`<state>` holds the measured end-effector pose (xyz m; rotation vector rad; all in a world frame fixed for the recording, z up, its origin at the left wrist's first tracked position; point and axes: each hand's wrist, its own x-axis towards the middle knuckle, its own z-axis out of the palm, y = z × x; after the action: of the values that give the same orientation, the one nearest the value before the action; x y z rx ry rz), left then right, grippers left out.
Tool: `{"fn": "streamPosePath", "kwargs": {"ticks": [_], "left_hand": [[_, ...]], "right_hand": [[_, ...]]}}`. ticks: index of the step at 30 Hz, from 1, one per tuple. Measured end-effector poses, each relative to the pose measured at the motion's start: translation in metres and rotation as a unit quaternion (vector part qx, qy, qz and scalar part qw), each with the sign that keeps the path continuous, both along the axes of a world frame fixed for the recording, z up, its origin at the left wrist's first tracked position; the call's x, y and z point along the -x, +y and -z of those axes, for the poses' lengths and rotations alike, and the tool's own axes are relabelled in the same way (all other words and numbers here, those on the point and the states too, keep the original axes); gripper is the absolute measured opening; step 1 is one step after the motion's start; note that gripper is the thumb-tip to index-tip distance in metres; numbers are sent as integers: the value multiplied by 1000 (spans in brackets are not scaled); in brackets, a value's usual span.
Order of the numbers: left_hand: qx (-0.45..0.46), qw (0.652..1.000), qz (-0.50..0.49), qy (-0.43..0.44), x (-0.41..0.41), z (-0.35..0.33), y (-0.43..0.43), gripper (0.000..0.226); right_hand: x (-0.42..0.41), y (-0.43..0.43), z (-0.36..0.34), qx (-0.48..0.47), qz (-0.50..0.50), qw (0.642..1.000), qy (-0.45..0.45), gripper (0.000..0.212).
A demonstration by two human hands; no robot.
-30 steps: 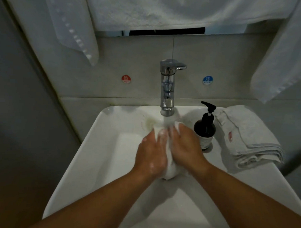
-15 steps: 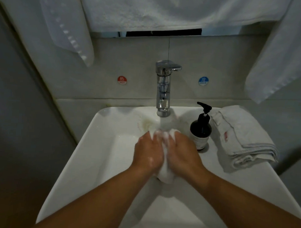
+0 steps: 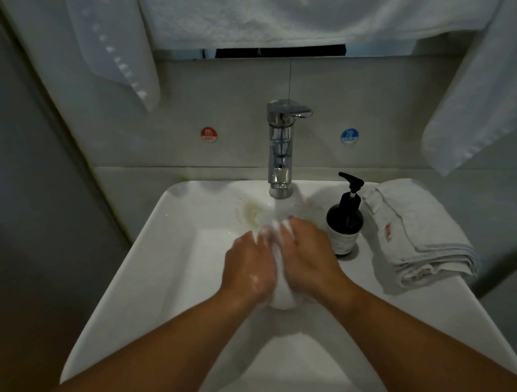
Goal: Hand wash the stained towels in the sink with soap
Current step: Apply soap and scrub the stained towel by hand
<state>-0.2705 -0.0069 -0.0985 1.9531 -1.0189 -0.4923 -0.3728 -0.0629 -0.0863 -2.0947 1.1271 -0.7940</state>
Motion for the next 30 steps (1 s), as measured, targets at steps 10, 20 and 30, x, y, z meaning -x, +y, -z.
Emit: {"fn": "streamPosePath", "kwargs": {"ticks": [10,20,30], "left_hand": [[-19,999,7,-39,-10,10,-8,53],[-59,998,-17,-29,-14,12,-13,48],[85,993,76,39,5,-16,2,35]], "right_hand": [[2,2,0,7,-6,1000,-25,36],[3,8,5,-23,-35,999,-20,28],[16,-13,6,-142,-7,983,-116,25]]}}
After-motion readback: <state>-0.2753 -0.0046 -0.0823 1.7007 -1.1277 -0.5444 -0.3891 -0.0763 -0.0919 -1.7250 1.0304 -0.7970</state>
